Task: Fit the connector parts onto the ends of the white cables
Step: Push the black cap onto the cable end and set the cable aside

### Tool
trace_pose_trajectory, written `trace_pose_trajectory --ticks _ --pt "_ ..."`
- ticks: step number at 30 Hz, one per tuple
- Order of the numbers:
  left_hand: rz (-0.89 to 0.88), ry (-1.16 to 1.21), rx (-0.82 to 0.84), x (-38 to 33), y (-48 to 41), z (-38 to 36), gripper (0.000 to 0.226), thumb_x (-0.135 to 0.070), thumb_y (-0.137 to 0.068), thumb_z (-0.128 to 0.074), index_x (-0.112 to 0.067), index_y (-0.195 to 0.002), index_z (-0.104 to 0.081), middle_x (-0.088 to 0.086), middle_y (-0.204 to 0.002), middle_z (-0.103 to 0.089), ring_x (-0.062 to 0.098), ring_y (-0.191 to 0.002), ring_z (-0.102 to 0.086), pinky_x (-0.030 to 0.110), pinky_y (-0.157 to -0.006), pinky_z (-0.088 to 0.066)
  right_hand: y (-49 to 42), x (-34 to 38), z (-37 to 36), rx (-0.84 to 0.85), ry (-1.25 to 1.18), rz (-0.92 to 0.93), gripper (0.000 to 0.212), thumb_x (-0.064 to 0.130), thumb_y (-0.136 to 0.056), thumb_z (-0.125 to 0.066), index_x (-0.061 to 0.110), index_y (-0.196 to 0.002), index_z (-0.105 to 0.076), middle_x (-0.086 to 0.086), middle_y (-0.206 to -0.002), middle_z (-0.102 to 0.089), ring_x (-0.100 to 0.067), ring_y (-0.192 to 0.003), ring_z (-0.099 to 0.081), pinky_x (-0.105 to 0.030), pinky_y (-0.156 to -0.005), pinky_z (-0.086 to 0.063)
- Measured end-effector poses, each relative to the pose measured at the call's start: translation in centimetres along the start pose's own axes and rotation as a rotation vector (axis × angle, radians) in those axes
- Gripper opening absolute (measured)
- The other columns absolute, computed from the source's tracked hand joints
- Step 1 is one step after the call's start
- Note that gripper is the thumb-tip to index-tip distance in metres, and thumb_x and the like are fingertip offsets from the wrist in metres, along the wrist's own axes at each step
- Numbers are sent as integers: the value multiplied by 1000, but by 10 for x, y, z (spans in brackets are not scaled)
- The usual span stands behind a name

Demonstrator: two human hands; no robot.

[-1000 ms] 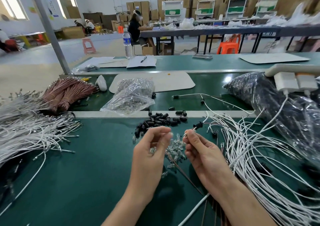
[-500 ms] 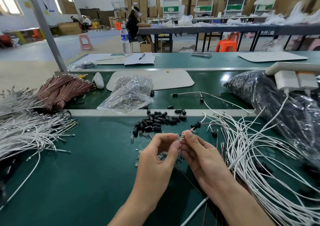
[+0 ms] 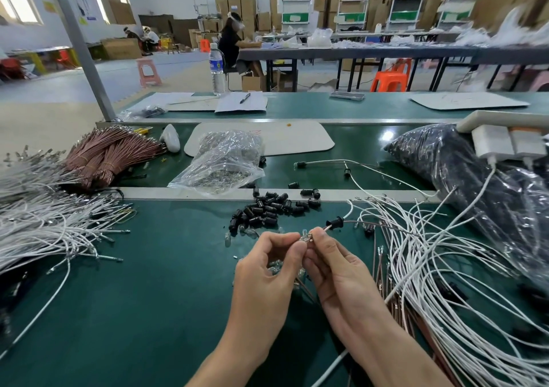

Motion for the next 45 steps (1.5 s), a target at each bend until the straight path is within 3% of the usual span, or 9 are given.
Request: trace_pose_trajectory --ticks 16,21,26,37,45 --pt "-41 -30 -2 0 -1 1 7 -29 -88 -70 -26 -95 -73 -11 -90 -76 7 -86 -72 15 -76 -54 0 0 5 12 117 50 15 26 -62 -82 15 -71 -80 -4 -72 -71 -7 -61 -67 -16 -59 -55" --pt "-213 -253 85 1 -4 6 19 -29 -95 -66 -34 -113 -68 -19 -101 -73 5 -95 -71 15 -81 -53 -1 4 7 45 170 59 17 27 -65 -81 14 -75 -81 -6 -72 -71 -9 -64 -69 -17 -62 -56" --pt "-347 -352 79 -3 -6 10 21 -28 -94 -63 -38 -113 -65 -23 -103 -70 -2 -93 -69 10 -80 -51 -2 3 7 66 194 53 18 24 -70 -79 9 -80 -81 -10 -79 -74 -12 -68 -70 -18 -64 -57" --pt "-337 -348 41 -2 -3 9 17 -38 -93 -60 -45 -108 -61 -27 -96 -69 -6 -82 -69 6 -73 -50 -5 0 6 11 74 -26 12 20 -67 -79 9 -69 -78 -8 -68 -70 -9 -54 -65 -16 -52 -55" --pt "-330 -356 57 2 -3 7 15 -38 -93 -60 -39 -107 -63 -27 -98 -70 -5 -83 -70 10 -74 -53 -4 -1 4 -9 65 -19 10 19 -68 -77 9 -66 -78 -7 -65 -69 -7 -52 -65 -15 -49 -53"
Point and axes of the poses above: each hand's wrist, its own y-axis away from the middle knuckle, its own z-axis out of the back of the hand, x = y × z, the point moved 2 cm from there along -y, towards the middle knuckle
